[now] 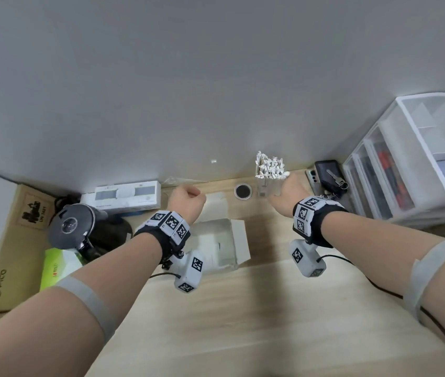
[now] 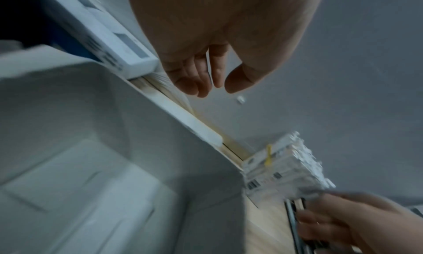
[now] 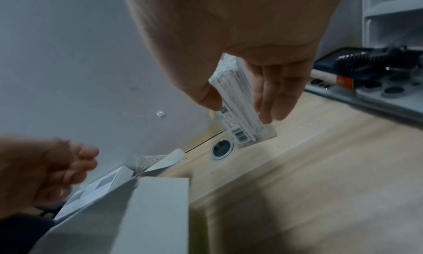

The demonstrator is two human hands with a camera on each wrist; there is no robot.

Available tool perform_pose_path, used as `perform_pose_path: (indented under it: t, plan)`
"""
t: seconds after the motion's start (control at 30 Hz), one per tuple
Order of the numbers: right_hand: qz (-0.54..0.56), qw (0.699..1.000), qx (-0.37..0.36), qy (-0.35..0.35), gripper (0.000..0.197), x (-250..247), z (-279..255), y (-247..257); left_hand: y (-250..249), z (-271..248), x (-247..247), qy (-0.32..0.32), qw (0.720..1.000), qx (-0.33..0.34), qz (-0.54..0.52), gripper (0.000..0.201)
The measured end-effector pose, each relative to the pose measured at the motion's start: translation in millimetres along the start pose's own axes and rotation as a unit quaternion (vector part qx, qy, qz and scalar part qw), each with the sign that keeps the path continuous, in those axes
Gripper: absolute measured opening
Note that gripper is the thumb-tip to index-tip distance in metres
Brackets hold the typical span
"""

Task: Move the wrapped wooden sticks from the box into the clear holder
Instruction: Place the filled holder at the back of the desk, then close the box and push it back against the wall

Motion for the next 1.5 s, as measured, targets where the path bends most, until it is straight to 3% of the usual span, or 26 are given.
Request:
perform_pose_path:
  t: [0.07,0.13,0.2,0.27,0.37,0.43,0.57,0.67,0.8,0.87,1.0,1.1,1.17,1.27,1.33,1.5]
  plan:
    - [0.021,0.999,0.031,-0.016,0.075,8,-10,-3,25,-4,-20,-0.020,1.000,-0.015,0.008,0.017]
    - [0.019,0.997,0.069,-0.014,0.078,17,-21,-8,46,-11,-38,-0.040,0.999,-0.020,0.008,0.019]
    - [0.009,0.996,0.093,-0.005,0.064,23,-36,-9,63,-19,-51,-0.056,0.998,-0.020,0.013,0.022]
    - [-0.004,0.997,0.081,0.018,0.033,32,-50,-1,80,-29,-61,-0.064,0.997,-0.032,0.030,0.025]
    - [0.006,0.995,0.055,0.088,0.037,61,-63,5,106,-40,-67,-0.055,0.992,-0.088,0.067,0.033]
    - [0.019,0.992,0.042,0.120,0.030,80,-75,11,128,-47,-69,-0.042,0.985,-0.146,0.080,0.041]
    - [0.042,0.990,0.036,0.131,0.020,108,-92,17,161,-57,-52,0.046,0.975,-0.217,0.016,0.047]
    - [0.076,0.989,0.037,0.123,0.018,119,-95,17,170,-58,-44,0.073,0.978,-0.193,-0.006,0.044]
    - [0.037,0.998,-0.003,0.052,0.025,105,-93,22,160,-62,-60,-0.002,0.989,-0.128,-0.077,0.012]
    - [0.018,0.999,-0.028,0.015,0.037,92,-94,26,151,-62,-71,-0.038,0.988,-0.101,-0.110,0.013]
    - [0.054,0.994,-0.095,0.019,0.023,90,-99,47,130,-63,-70,-0.004,0.975,-0.079,-0.205,0.026]
    - [0.064,0.990,-0.110,0.063,0.030,98,-101,57,122,-61,-58,0.048,0.992,-0.055,-0.107,0.015]
    - [0.018,0.990,-0.119,0.078,0.025,105,-100,58,119,-64,-57,0.037,0.998,-0.042,-0.030,0.011]
    - [-0.063,0.988,-0.129,0.062,0.007,107,-97,59,123,-64,-54,0.027,0.997,-0.062,0.020,0.027]
    - [-0.064,0.990,-0.120,0.046,0.014,107,-91,56,126,-62,-52,0.031,0.996,-0.075,0.035,0.042]
    - [0.029,0.995,-0.063,0.074,0.062,110,-77,55,126,-45,-45,0.051,0.993,-0.094,-0.059,0.069]
Point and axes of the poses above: each hand's wrist, its own z-axis towards the middle knuckle, its own x-axis out of the palm, y = z × x, the point moved 8 cm from there along z, towards the middle knuckle, and after that the axes turned 5 degrees about y, right-handed, at the moved point
